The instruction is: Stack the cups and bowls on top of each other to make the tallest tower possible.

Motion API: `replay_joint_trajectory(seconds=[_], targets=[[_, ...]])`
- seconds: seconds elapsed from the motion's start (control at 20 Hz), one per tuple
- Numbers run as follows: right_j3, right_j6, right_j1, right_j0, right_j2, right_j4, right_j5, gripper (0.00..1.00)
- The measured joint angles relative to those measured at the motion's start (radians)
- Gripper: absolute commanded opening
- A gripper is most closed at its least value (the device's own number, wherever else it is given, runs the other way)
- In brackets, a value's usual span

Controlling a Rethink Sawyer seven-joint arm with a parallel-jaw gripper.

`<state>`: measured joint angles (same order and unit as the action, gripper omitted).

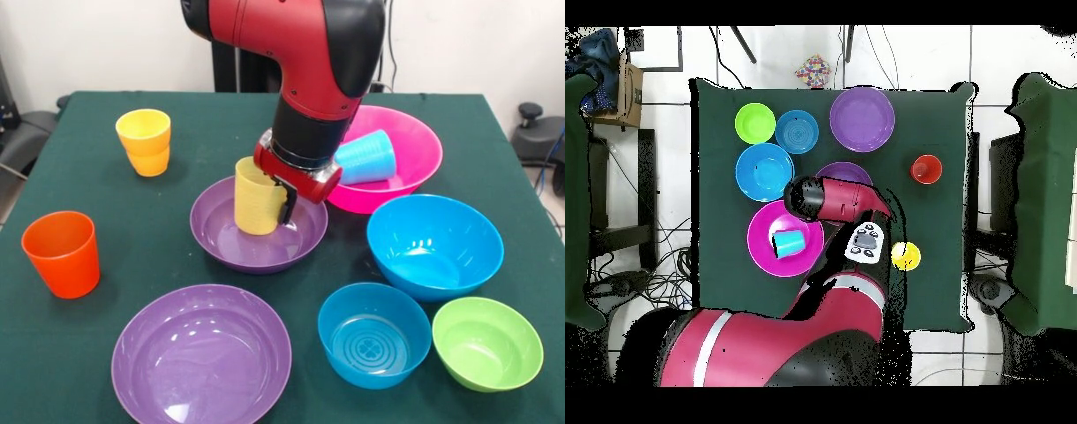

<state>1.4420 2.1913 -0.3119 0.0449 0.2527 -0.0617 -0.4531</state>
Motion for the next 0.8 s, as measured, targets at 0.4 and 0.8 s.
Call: replay_joint_trajectory(seconds=[0.4,0.8], targets=[[0.0,0.0,0.0,0.0,0.0,0.0,0.0,1.0],[0.0,0.0,0.0,0.0,0.001,0.0,0.0,1.0]])
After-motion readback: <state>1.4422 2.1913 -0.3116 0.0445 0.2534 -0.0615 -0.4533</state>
